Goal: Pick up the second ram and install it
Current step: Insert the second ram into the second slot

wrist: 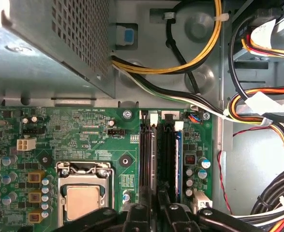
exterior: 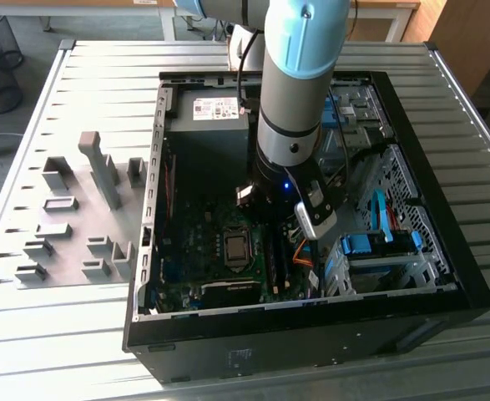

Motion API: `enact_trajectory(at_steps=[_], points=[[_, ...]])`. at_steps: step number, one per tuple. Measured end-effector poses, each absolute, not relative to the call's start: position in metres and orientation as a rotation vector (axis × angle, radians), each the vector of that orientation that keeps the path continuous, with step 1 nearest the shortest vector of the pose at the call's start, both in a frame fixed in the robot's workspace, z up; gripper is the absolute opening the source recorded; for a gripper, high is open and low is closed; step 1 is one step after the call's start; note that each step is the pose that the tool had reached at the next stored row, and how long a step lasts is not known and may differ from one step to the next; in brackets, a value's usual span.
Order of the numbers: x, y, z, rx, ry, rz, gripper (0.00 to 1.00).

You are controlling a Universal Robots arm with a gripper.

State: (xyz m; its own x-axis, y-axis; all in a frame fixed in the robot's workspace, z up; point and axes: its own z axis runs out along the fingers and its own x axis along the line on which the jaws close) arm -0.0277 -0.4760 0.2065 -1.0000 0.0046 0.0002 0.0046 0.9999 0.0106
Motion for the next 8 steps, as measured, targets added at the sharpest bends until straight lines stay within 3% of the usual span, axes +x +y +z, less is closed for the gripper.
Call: enact_trajectory(at_steps=[8], points=[[-0.028,-0.476,0.229,-0.007,-3.141,-0.017,0.21]])
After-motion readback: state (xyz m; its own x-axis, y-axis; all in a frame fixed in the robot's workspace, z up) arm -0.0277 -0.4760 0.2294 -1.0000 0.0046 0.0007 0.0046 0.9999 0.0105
